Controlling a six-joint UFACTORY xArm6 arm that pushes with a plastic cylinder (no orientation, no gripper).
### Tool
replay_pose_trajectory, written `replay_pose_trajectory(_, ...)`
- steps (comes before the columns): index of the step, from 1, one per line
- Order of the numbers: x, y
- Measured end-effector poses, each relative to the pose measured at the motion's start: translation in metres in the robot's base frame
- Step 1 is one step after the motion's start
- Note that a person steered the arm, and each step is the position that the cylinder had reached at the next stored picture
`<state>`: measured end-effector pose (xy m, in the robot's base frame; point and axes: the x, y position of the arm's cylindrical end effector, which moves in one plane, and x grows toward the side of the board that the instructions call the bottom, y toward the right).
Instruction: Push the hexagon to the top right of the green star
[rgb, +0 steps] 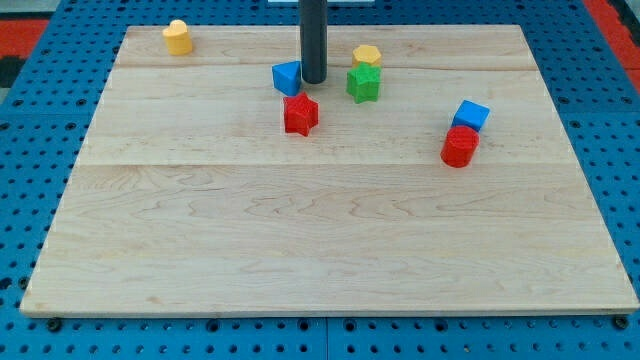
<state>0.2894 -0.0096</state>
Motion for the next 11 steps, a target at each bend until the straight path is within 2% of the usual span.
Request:
replay_pose_trajectory(1,-0.036,-0.006)
replay_pose_trajectory(3,-0.025,-0.022)
replay_pose_trajectory(4,-0.025,0.033)
replay_pose_trajectory(5,-0.030,0.050)
replay_pose_trajectory(7,-0.034,0.051)
replay_pose_trajectory(8,-0.042,0.070)
replay_pose_trajectory(9,-0.064,0.089)
replay_pose_trajectory(11,-0.041,0.090)
